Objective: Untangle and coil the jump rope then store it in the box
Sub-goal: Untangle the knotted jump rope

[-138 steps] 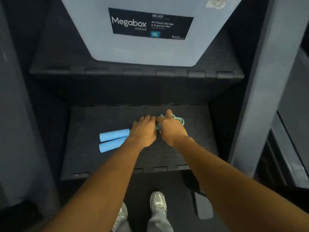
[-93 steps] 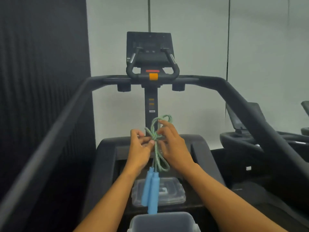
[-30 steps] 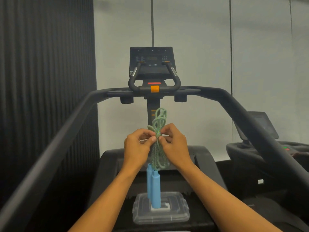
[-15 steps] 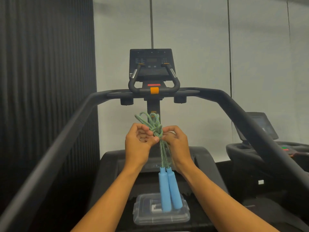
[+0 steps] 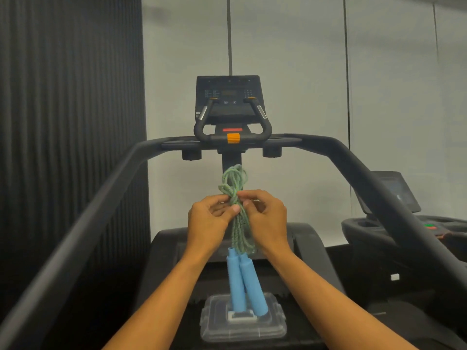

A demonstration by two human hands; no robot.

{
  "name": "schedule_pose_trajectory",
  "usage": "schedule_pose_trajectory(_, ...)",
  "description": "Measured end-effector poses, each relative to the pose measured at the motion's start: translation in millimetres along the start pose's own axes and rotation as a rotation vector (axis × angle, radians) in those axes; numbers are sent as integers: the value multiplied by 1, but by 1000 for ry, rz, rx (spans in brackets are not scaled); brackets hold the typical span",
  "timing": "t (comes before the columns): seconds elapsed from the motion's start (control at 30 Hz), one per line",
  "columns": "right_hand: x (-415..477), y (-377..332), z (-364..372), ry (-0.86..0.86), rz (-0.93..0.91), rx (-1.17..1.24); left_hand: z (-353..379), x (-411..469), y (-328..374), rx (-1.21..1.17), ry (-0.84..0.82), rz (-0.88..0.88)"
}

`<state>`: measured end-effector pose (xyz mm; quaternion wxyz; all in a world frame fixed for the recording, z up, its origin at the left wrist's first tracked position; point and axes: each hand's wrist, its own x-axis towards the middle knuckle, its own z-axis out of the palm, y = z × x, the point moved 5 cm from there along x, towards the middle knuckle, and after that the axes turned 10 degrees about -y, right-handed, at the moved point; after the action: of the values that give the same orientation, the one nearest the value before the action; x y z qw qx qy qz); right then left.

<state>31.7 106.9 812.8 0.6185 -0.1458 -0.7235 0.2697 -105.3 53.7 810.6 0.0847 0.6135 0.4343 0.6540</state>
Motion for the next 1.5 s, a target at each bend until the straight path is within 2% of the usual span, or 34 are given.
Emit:
schedule_pose_trajectory(0.17, 0, -10, -3, 62, -138, -169, 2, 3, 5, 50, 45, 29)
schedule_pose_trajectory(0.47, 1, -9, 6, -34, -320, -437, 4, 3, -11, 146, 38, -1)
schedule_pose_trajectory(0.7, 4, -14, 12, -161, -269, -596, 2, 3, -17, 200, 40, 0)
schedule_pose_trajectory(0.87, 11, -21, 20, -271, -236, -799, 2, 0, -15, 237, 64, 46)
schedule_pose_trajectory(1.17, 17, -14, 14, -268, -354, -716, 0, 2, -16, 152, 44, 40)
schedule_pose_trajectory(1.37, 20, -18, 11, -290, -350, -844, 6, -1, -14, 189, -8, 60)
schedule_pose_trajectory(1.5, 19, -21, 8, -242, -428, -739, 5, 4, -13, 137, -13, 47)
